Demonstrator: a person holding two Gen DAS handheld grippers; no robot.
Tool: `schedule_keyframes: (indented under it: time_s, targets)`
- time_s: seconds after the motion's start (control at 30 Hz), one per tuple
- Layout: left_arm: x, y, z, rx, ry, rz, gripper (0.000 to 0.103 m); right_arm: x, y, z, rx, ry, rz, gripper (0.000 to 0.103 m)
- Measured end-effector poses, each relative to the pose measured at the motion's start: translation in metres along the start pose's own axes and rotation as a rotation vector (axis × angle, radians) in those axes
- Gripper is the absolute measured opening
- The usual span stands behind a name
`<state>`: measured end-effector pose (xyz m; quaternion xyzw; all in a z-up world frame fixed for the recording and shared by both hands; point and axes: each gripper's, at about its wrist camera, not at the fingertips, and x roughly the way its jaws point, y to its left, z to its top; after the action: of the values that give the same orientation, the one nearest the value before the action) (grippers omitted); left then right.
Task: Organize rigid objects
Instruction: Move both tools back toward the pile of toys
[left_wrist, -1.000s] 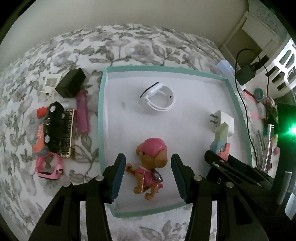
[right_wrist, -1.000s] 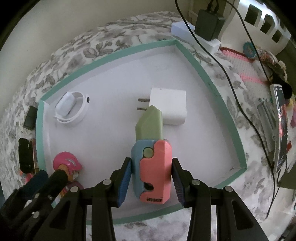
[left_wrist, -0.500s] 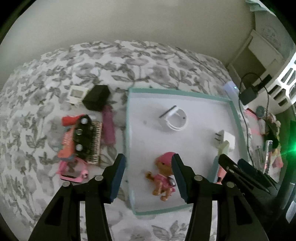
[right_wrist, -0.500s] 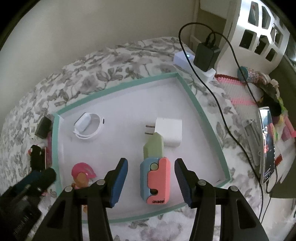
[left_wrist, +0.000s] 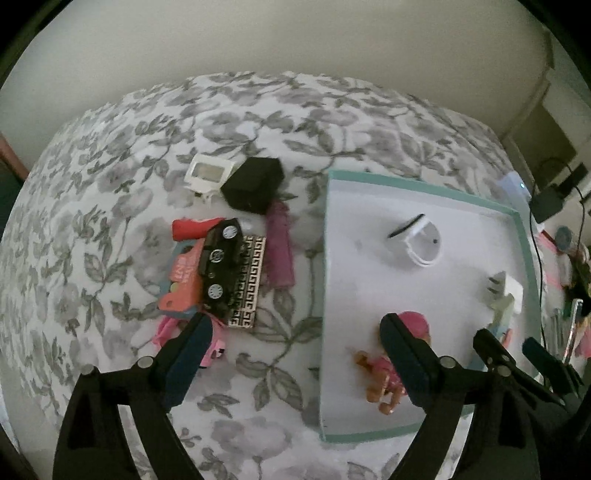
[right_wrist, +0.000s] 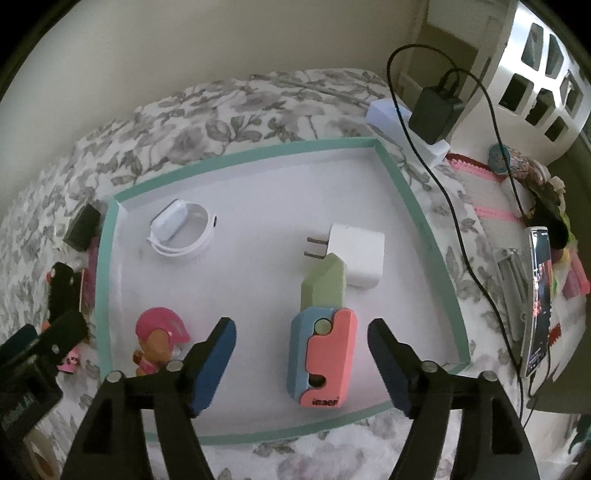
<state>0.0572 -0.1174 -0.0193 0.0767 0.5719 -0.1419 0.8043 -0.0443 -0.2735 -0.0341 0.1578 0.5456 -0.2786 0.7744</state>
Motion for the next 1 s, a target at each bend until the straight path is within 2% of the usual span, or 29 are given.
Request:
schedule_keyframes:
  time_s: [0.2, 0.27, 0.3, 0.7, 0.83, 1.0]
  targets:
    - [0.008, 0.011, 0.0, -0.047, 0.022, 0.017, 0.095, 0.002, 0.001, -0.001, 0.002, 0.005, 0.02, 0.092]
    - [0.008, 0.014, 0.0, -0.058, 0.022, 0.01, 0.095, 0.003, 0.001, -0.001, 0.003, 0.003, 0.029, 0.102]
    - [0.007, 0.016, 0.0, -0.065, 0.017, 0.008, 0.095, 0.003, 0.001, -0.001, 0.002, 0.0, 0.035, 0.103]
    - [0.0, 0.025, 0.004, -0.084, -0.025, 0.021, 0.096, -0.003, 0.011, -0.002, -0.019, -0.047, 0.099, 0.103]
    - [-0.006, 0.034, 0.007, -0.132, -0.042, -0.022, 0.096, 0.0, 0.007, -0.002, 0.015, -0.036, 0.154, 0.103]
    - [-0.018, 0.054, 0.012, -0.166, -0.079, -0.023, 0.096, -0.002, 0.005, -0.003, 0.053, -0.046, 0.202, 0.103]
